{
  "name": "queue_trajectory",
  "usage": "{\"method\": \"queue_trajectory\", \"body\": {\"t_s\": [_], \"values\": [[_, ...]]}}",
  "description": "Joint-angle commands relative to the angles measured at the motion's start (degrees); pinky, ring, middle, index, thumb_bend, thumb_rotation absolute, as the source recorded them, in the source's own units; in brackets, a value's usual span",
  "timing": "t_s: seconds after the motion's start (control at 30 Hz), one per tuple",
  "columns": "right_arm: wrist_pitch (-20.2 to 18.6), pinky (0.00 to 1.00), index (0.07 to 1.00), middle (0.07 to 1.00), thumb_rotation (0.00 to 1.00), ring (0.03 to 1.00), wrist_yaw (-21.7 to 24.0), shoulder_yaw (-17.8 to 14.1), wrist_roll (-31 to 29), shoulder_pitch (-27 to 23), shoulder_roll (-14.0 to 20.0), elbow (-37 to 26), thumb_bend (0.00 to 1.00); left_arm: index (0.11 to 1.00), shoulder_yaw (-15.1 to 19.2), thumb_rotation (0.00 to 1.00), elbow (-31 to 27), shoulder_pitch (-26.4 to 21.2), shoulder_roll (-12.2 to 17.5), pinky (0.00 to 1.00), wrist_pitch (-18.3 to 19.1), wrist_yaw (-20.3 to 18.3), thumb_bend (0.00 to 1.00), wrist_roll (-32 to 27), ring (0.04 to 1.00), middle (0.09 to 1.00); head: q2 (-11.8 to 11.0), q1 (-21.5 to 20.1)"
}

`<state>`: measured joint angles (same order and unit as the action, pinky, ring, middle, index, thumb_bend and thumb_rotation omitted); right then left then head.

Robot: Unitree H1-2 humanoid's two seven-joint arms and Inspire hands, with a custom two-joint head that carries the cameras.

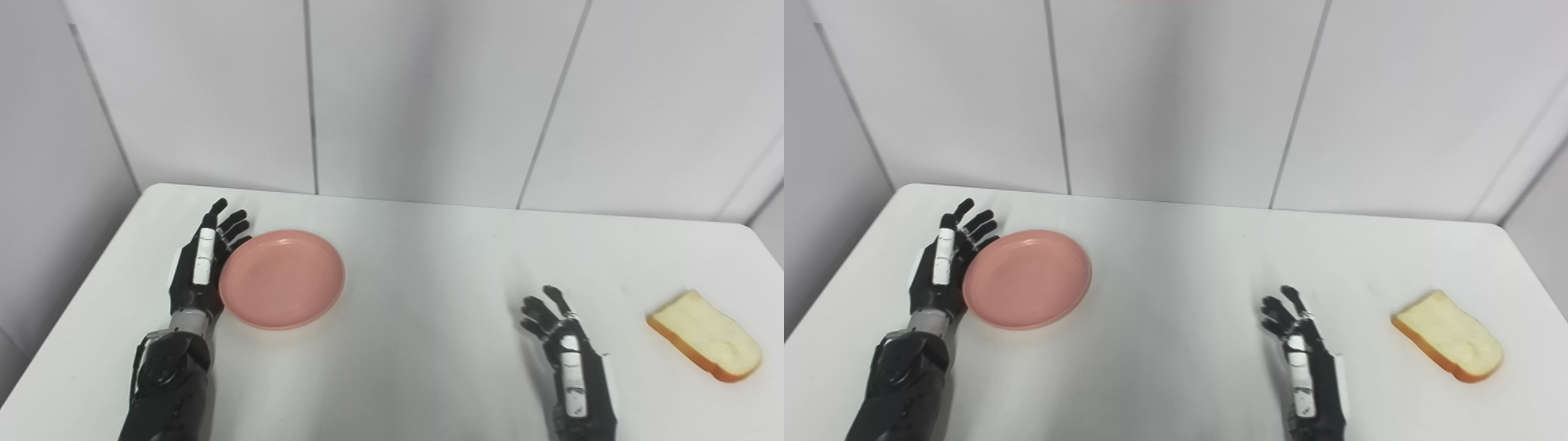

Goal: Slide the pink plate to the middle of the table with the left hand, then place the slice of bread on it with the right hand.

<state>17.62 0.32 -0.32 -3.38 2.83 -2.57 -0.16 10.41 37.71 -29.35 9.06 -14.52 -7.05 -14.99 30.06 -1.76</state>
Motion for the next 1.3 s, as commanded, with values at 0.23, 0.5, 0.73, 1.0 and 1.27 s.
{"method": "queue_trajectory", "body": {"t_s": [0.23,0.5,0.73,1.0,1.27], "values": [[-0.93,0.77,0.867,0.796,0.93,0.796,-2.29,2.18,4.69,2.15,-3.06,1.06,0.69,0.885,-2.04,0.82,-0.50,-1.49,-1.82,0.77,2.40,-1.31,0.89,0.10,0.827,0.817,0.85,-5.25],[-0.44,0.78,0.850,0.774,0.96,0.780,-4.43,3.91,9.01,1.15,-5.24,1.78,0.64,0.901,-2.79,0.83,-0.98,-1.26,-3.15,0.81,2.92,-3.56,0.87,-1.11,0.844,0.823,1.28,-11.53],[0.27,0.77,0.853,0.781,0.96,0.790,-6.03,4.67,11.01,0.50,-7.04,2.60,0.65,0.888,-2.95,0.82,-1.46,-0.85,-4.45,0.82,3.54,-4.15,0.87,-1.70,0.857,0.843,1.72,-15.01],[0.33,0.76,0.850,0.859,0.97,0.826,-9.14,5.22,15.61,-0.10,-8.16,3.18,0.63,0.891,-4.30,0.84,-2.30,-0.46,-5.85,0.80,4.52,-5.12,0.86,-1.46,0.855,0.850,2.08,-17.75],[0.94,0.78,0.869,0.893,0.93,0.839,-10.67,5.78,16.37,-0.24,-7.97,3.65,0.65,0.885,-4.60,0.81,-3.32,0.35,-7.76,0.84,5.99,-5.30,0.86,-1.76,0.855,0.839,2.19,-18.05]]}}
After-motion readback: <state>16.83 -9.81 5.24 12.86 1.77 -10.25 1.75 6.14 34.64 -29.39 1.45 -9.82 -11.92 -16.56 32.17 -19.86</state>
